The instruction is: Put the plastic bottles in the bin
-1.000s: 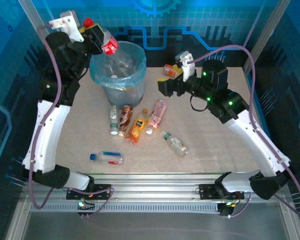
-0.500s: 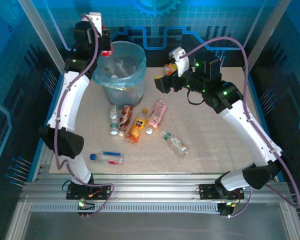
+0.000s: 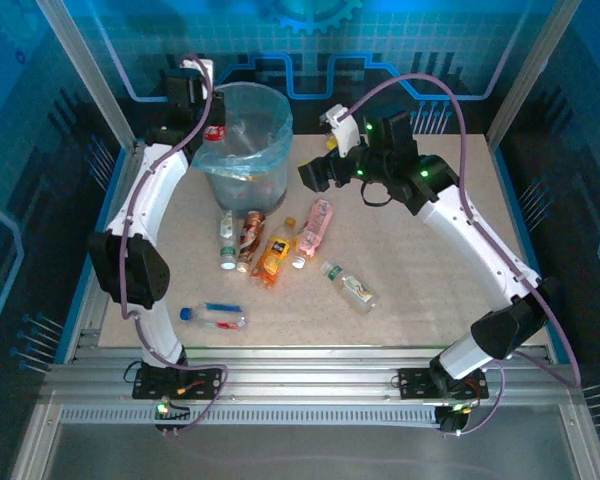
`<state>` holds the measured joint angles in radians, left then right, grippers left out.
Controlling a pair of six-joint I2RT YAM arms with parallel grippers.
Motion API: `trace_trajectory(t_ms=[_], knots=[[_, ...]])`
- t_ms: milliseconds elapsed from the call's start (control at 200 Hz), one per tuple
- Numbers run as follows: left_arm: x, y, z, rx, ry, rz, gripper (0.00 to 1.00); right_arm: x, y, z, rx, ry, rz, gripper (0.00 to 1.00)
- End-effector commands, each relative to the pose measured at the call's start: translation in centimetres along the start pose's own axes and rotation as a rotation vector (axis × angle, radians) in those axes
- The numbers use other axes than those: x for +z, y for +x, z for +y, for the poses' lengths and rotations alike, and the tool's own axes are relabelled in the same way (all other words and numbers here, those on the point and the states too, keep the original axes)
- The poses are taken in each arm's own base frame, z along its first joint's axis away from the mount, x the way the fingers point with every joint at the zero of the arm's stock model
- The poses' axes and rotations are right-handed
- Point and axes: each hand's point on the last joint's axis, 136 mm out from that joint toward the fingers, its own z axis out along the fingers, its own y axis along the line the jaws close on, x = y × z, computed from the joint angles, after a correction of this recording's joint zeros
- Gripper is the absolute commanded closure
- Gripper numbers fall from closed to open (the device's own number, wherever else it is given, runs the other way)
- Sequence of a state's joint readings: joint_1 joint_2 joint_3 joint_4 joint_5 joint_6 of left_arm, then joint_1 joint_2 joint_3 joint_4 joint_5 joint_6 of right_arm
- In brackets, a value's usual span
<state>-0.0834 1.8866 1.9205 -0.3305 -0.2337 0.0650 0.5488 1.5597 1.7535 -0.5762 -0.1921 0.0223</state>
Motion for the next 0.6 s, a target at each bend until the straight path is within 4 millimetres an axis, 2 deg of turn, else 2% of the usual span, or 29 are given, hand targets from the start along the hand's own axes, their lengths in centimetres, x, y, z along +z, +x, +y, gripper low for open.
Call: trace_trajectory(t_ms=[0,135,255,595], knots=[[0.9,0.4,0.3,-0.05,0.019,0.0,0.75,-0.6,-1.1,0.2,0.008,-0.016,-0.017,0.11],[0.8,0.5,0.2,-0.057,0.034,0.004,0.47,-0.5,-1.1,-0.1,0.012,-0.008,-0.012,0.11],[0.5,-0.1,0.1,-0.064,0.046,-0.004,0.35,-0.3,-1.2,-0.1,0.015,-0.009,-0.011,0.11],[-0.5,-1.2,0.0,-0.074,0.058,-0.019,0.34,0.3,-0.8,-0.3,0.025,-0.009,0.006,0.1]])
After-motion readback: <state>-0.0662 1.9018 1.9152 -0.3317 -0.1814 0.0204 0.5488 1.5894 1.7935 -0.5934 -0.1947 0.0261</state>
